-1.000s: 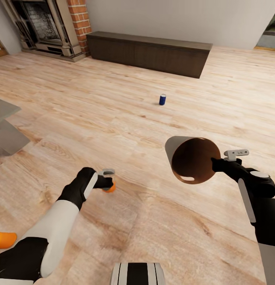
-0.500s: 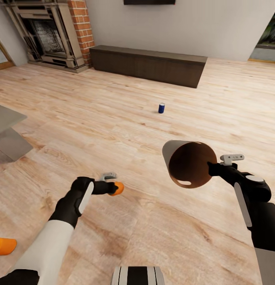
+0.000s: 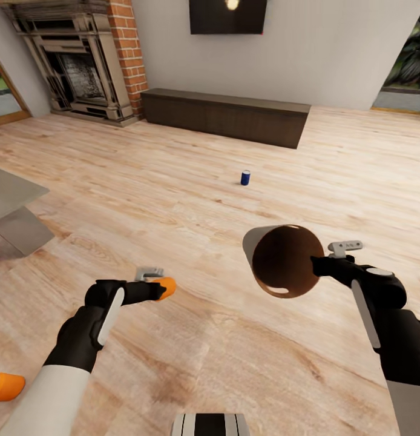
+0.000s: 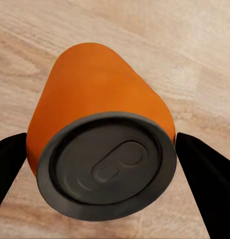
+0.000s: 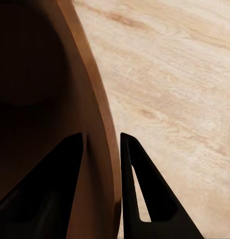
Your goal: Put the three can of soda from the living room inside the tash can in the kitchen.
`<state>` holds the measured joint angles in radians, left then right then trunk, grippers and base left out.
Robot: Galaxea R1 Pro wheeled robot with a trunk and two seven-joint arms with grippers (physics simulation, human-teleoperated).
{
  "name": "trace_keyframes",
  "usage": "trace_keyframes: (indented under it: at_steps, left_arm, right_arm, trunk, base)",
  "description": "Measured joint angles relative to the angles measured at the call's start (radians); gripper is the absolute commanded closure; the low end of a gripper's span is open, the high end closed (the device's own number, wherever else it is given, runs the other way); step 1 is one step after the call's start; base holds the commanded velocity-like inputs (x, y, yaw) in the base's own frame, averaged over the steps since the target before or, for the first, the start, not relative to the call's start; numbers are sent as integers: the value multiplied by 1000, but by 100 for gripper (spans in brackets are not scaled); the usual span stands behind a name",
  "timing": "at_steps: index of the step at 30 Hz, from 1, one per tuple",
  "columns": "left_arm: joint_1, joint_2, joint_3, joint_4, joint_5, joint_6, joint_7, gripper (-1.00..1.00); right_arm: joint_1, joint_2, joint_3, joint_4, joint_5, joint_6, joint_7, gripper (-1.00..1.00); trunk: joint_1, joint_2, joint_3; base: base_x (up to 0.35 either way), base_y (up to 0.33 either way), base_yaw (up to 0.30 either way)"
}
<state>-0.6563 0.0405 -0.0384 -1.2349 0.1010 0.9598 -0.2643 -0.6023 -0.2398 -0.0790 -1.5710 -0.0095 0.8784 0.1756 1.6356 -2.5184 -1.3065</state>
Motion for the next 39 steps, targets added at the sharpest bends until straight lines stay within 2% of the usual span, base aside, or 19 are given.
trace_keyframes:
  at_steps: [4, 6, 7, 10, 12, 14, 16, 20, 27, 31, 34, 37, 39]
  left_arm:
    - [2, 20, 0, -18, 2, 1, -13, 100]
    - [3, 28, 1, -44, 9, 3, -62, 100]
    - [3, 29, 1, -51, 4, 4, -70, 100]
    - [6, 40, 2, -87, 4, 35, -95, 100]
    - [8, 50, 3, -108, 5, 54, -121, 100]
    - [9, 63, 3, -138, 6, 78, -180, 100]
    - [10, 82, 5, -163, 7, 87, -266, 100]
    - [10, 99, 6, -169, 3, 87, -313, 100]
    - [9, 107, 6, -166, -4, 87, -383, 100]
    - [8, 108, 5, -164, -1, 87, -422, 100]
    - [9, 108, 5, -165, -4, 87, -485, 100]
    - [9, 107, 4, -166, -1, 87, -533, 100]
    - [8, 107, 4, -167, -5, 87, -553, 100]
  right_arm:
    - [0, -2, 53, 11, -19, 87, 0, 100]
    - [0, -5, 80, -5, -2, 156, -1, 100]
    - [0, -6, 82, 9, -9, 161, 0, 100]
    - [-1, -7, 86, -10, 10, 168, -1, 100]
    - [0, -7, 88, -10, 3, 168, 0, 100]
    - [0, -7, 90, -12, -7, 169, 1, 100]
    - [0, -7, 93, -13, -4, 168, 1, 100]
    - [0, -6, 94, -13, 3, 168, 1, 100]
    - [1, -4, 97, -13, 2, 168, 1, 100]
    - [2, -2, 119, -6, -3, 168, 0, 100]
    - [1, 1, 142, 8, 19, 169, 1, 100]
    - [1, 2, 158, 31, 82, 168, 0, 100]
    - [1, 3, 171, 42, 98, 168, 0, 100]
  trunk:
    - [-2, 1, 15]
    - [-3, 1, 23]
    - [-3, 2, 27]
    - [-5, 2, 39]
    - [-5, 3, 46]
    - [-6, 3, 54]
    - [-7, 4, 62]
    - [-9, 5, 77]
    - [-12, 6, 104]
    - [-14, 7, 120]
    - [-15, 8, 131]
    - [-17, 9, 143]
    - [-18, 9, 151]
  base:
    - [0, 0, 0]
    - [0, 0, 0]
    - [0, 0, 0]
    - [0, 0, 0]
    - [0, 0, 0]
    - [0, 0, 0]
    - [0, 0, 0]
    - [0, 0, 0]
    - [0, 0, 0]
    - [0, 0, 0]
    - [0, 0, 0]
    - [0, 0, 0]
    - [0, 0, 0]
